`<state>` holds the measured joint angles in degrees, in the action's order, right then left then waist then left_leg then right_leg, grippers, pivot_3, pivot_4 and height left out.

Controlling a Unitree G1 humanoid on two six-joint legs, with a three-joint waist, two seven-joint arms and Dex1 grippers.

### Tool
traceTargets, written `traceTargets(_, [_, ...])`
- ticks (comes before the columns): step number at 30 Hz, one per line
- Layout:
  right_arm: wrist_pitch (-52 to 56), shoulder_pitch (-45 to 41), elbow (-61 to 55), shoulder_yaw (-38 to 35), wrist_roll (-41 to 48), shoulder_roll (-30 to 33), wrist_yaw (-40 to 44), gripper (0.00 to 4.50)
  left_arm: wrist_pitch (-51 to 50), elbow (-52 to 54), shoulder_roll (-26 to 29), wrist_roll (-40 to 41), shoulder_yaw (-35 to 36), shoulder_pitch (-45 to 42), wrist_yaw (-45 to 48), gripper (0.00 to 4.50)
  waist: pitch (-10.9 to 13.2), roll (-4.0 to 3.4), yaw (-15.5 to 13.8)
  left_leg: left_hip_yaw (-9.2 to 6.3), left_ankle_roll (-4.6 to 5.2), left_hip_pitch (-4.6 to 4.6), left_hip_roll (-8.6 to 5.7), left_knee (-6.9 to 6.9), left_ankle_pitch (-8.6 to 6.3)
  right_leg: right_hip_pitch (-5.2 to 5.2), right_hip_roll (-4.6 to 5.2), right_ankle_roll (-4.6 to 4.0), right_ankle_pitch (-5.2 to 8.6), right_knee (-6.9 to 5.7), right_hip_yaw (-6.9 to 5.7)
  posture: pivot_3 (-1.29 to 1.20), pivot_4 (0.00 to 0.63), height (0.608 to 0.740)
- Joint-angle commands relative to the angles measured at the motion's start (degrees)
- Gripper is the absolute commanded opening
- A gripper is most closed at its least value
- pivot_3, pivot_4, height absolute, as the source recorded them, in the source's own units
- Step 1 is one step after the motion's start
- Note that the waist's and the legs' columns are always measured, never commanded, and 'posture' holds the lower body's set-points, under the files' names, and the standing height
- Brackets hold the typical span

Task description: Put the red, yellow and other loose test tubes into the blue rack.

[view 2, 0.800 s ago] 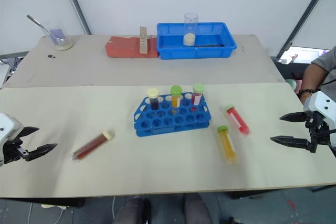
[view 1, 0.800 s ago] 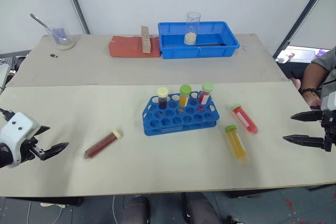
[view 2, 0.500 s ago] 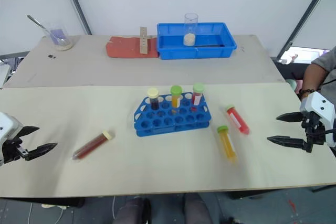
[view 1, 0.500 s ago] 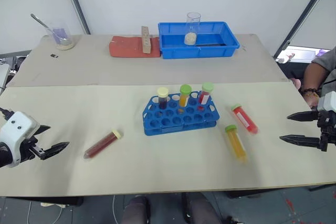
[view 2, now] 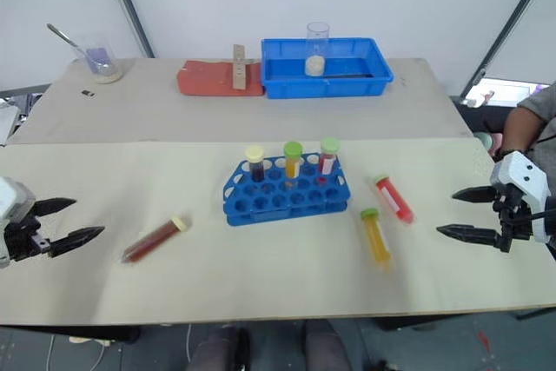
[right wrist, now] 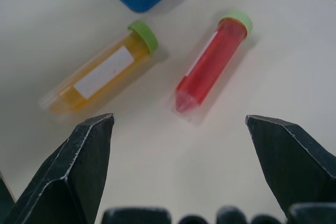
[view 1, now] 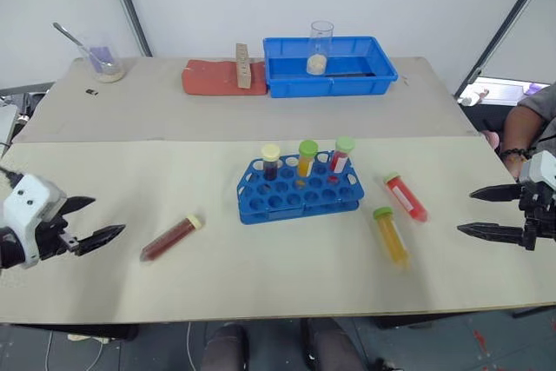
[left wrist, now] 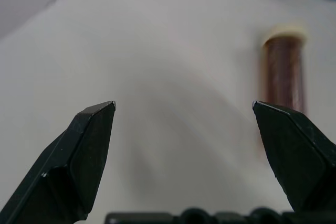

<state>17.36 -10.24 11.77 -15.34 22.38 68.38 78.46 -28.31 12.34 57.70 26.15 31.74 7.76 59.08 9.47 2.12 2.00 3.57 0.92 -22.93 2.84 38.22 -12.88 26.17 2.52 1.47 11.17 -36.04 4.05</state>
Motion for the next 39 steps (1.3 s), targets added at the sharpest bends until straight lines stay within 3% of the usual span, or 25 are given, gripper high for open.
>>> traceTargets(1, [4.5, -2.8, -5.1, -1.6, 3.2, -0.1, -1.2, 4.44, -2.8, 12.0, -0.1, 5.3, -6.2, -4.8, -0.4, 4.47, 0.0, -0.01, -0.3, 0.00, 0.00, 0.03, 0.00, 0.03, 0.00, -0.05, 0.00, 0.01, -0.01, -0.01, 0.02, 0.00, 0.150, 0.740])
traceTargets(7, [14.9, -8.5, -13.7, 2.6, 3.8, -1.5, -7.9, 4.44, -7.0, 22.7, -2.8, 11.1, -18.6, -14.9, -1.9, 4.47, 0.0, -0.03, -0.1, -0.03, 0.01, 0.03, 0.01, 0.05, 0.00, -0.06, -0.13, 0.36, -0.22, -0.06, 0.07, 0.00, 0.150, 0.740])
traceTargets(12, [28.4, -20.8, -12.6, 17.4, -4.9, -3.4, -15.4, 4.44, -4.8, 23.0, -6.6, 9.3, -29.9, -23.6, 0.3, 4.47, 0.0, -0.03, 0.4, -0.09, 0.01, 0.01, -0.03, 0.11, 0.02, -0.06, -0.17, 0.39, -0.30, -0.05, 0.10, 0.00, 0.150, 0.740])
traceTargets(17, [32.7, -31.6, -2.4, 28.5, -12.6, -7.7, -16.5, 4.44, -2.9, 21.1, -10.0, 7.9, -35.9, -28.1, 2.0, 4.47, 0.0, -0.02, 0.4, -0.15, 0.01, -0.23, -0.08, 0.40, 0.02, -0.02, -0.17, 0.18, -0.18, 0.00, 0.14, 0.00, 0.150, 0.740])
traceTargets(22, [31.7, -40.7, 12.3, 35.6, -18.3, -13.3, -14.5, 4.44, -1.0, 19.8, -12.0, 5.5, -38.8, -30.1, 2.6, 4.47, 0.0, -0.02, 0.4, -0.21, 0.05, -0.39, -0.12, 0.53, 0.00, -0.03, -0.17, 0.59, -0.45, 0.08, 0.15, 0.00, 0.150, 0.740])
traceTargets(33, [22.1, -54.8, 42.8, 40.9, -28.4, -24.0, -10.2, 4.44, -0.5, 20.8, -14.0, 3.4, -40.3, -29.6, 1.5, 4.47, 0.0, -0.02, 0.6, -0.24, 0.06, -0.39, -0.13, 0.58, 0.00, -0.05, -0.17, 0.42, -0.62, 0.06, 0.14, 0.00, 0.150, 0.740])
traceTargets(39, [18.5, -57.9, 51.4, 40.5, -31.9, -26.7, -9.8, 2.53, -0.6, 20.6, -14.5, 3.2, -40.3, -29.5, 1.0, 4.50, 0.0, -0.03, 0.6, -0.25, 0.06, -0.39, -0.13, 0.57, 0.00, -0.05, -0.17, 0.38, -0.65, 0.04, 0.14, 0.00, 0.150, 0.740])
